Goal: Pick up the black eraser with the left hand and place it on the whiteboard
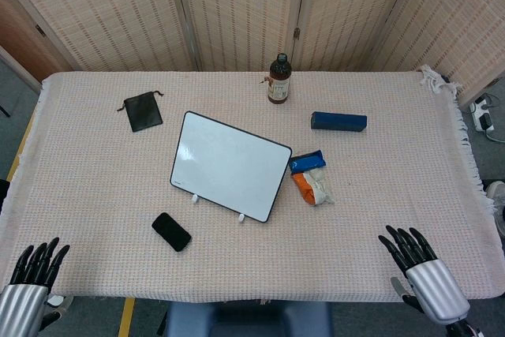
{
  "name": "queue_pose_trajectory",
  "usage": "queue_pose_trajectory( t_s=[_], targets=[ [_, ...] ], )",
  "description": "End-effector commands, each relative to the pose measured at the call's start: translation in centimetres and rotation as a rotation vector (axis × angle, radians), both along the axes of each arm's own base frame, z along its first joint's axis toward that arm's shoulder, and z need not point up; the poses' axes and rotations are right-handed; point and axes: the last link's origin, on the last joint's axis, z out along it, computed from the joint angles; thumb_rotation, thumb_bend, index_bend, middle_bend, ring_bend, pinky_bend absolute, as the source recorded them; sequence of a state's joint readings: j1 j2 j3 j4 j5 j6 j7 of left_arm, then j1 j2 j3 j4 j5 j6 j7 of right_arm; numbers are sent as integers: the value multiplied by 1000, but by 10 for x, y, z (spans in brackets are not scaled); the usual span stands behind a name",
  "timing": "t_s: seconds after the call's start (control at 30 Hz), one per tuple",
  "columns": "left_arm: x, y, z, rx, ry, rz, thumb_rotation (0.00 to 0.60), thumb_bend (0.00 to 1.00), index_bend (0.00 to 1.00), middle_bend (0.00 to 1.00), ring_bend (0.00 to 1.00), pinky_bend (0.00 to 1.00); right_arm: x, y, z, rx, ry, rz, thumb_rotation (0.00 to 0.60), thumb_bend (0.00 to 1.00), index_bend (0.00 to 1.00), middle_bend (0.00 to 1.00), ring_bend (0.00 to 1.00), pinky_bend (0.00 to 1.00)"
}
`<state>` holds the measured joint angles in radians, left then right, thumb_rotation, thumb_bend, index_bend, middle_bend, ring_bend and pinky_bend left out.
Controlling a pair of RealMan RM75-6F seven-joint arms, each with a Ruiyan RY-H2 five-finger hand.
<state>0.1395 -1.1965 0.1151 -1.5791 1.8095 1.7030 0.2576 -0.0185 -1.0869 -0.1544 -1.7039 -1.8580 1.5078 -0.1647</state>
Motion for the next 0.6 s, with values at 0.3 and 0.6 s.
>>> queue_pose_trajectory(
  t_s=[0.3, 0.6],
  targets=[
    [2, 23, -14, -79, 41, -64, 600, 234, 43, 236, 109, 231, -1, 0, 1, -14, -2, -7, 600, 444, 0, 0, 0, 0],
    [20, 88, -41, -244, 147, -74, 600, 238, 212, 1000, 919, 997, -3, -11, -3, -11, 3, -52, 600, 444, 0, 0, 0, 0]
  ],
)
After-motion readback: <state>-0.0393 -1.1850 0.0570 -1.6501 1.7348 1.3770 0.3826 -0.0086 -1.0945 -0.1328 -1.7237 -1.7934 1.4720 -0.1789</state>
